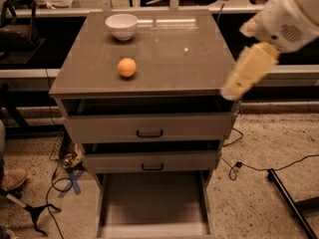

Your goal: Place orange into bottom drawer

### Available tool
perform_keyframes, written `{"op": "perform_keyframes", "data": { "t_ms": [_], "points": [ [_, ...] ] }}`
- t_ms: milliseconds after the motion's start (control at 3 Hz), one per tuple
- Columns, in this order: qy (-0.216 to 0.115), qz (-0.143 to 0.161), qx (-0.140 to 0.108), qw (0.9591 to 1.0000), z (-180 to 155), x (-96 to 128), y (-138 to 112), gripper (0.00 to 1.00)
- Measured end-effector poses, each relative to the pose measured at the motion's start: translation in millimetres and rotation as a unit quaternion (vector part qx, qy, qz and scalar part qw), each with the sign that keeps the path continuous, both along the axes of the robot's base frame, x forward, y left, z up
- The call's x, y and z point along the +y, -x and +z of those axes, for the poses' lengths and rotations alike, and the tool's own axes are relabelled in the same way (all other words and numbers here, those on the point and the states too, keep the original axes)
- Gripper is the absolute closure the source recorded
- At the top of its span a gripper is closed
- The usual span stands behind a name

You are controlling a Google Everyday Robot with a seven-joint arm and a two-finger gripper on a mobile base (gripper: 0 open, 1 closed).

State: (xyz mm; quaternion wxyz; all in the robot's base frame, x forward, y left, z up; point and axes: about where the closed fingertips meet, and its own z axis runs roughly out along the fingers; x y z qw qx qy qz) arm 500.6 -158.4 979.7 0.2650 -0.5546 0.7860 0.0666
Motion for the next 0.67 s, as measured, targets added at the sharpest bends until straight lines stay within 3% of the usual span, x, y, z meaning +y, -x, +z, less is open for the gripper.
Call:
{"op": "perform_keyframes", "data": {
  "t_ms": [333,667],
  "points": [
    [-0.093,-0.032,-0.002,0.9952,2.7,54.1,-51.5,0.0],
    [-0.103,-0.046,-0.003,0.9936,5.1,57.2,-56.0,0.0]
  ]
}}
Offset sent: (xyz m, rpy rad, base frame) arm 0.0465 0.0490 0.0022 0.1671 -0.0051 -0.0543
